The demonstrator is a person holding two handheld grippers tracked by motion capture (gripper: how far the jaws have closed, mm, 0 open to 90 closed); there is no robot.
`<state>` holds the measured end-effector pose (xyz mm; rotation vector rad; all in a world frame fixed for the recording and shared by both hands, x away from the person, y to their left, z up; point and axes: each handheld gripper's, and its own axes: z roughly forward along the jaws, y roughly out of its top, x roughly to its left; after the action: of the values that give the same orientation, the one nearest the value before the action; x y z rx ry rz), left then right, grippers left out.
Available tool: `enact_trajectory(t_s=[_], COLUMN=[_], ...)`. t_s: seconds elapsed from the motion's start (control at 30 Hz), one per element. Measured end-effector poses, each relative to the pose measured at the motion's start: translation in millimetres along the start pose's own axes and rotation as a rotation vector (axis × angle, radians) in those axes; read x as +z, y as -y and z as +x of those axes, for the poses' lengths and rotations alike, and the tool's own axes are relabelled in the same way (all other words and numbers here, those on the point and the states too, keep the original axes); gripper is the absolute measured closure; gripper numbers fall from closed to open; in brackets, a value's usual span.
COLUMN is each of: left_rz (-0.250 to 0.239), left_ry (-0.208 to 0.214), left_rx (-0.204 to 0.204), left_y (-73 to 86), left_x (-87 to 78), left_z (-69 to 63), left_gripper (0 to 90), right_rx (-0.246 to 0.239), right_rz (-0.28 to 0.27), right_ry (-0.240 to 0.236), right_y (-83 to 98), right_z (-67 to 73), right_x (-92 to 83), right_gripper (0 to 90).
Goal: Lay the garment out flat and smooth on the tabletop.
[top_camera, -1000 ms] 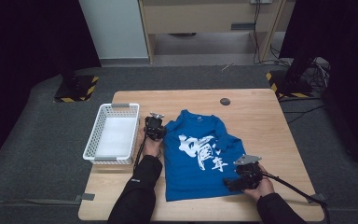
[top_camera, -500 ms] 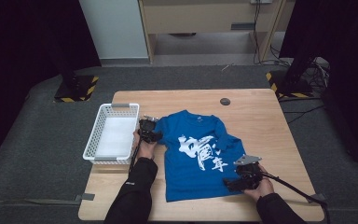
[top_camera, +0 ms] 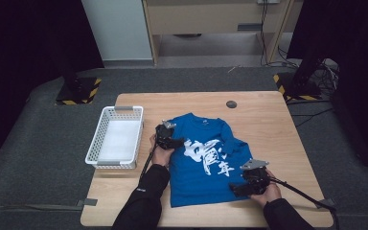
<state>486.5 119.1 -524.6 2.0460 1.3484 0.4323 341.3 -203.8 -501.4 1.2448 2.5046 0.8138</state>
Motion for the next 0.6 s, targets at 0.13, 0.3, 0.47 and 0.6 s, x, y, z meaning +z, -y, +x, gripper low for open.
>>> enact_trajectory(t_s=[0.13,0.3,0.47,0.6], left_rz=[0.007,-0.012,-0.006,0.03], left_ry=[-0.022,-0.038,-0.045,-0.042], left_rx=[0.0,-0.006,-0.016,-0.015], left_y=[-4.0,-7.9,-12.4,-15.0], left_x=[4.0,10.7,15.2,11.1], left_z=[1.3,4.8,6.7,4.4], left_gripper=[30.3,29.6,27.1,28.2], right_rx=[0.004,0.007,0.024,0.033], right_rz=[0.002,0.002,-0.002,0.005], right_ry=[0.001,0.005,0.016,0.02], right_y=[-0.1,-1.2,-2.3,-3.6], right_z=[1.3,8.4,16.1,14.8], right_x=[-0.1,0.9,2.2,0.6], right_gripper=[0.6,0.6,0.6,4.4])
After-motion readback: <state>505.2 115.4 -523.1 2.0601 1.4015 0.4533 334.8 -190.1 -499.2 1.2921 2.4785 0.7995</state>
